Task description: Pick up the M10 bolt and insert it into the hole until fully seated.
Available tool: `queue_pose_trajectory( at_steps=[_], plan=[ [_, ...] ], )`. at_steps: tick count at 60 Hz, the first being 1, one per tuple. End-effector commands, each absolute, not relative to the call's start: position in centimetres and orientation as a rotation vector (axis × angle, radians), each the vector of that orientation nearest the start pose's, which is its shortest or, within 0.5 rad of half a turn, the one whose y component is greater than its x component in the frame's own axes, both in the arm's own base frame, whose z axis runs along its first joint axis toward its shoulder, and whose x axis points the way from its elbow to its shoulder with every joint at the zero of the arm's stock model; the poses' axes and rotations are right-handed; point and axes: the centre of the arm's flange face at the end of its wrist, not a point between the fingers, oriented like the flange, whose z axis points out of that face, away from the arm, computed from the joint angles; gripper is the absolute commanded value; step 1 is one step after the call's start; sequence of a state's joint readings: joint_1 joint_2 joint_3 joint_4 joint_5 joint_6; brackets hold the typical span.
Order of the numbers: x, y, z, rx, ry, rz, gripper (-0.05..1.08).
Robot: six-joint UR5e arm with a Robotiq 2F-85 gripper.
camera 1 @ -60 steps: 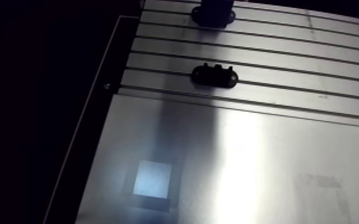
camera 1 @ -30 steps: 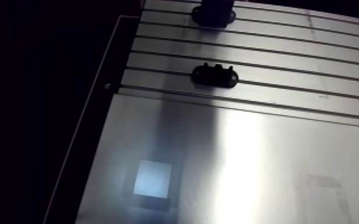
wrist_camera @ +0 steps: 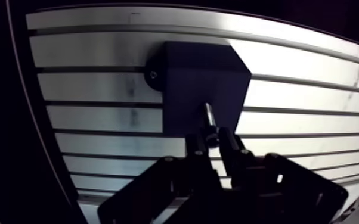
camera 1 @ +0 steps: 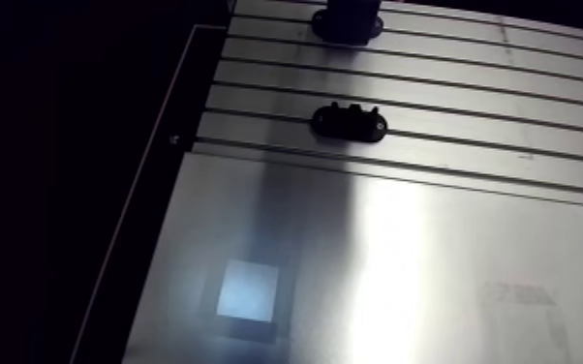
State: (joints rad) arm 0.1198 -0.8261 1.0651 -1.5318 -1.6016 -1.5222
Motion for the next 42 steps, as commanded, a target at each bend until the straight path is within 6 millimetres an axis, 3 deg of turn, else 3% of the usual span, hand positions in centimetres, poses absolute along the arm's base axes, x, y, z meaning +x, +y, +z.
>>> queue_pose_trajectory(
  at_steps=[1,42],
  plan=[
    [-71.6,-21.7,25.7,-0.106,2.861,0.077,1.08],
    [-71.2,-21.6,24.3,-0.093,2.85,0.082,1.07]
  ],
)
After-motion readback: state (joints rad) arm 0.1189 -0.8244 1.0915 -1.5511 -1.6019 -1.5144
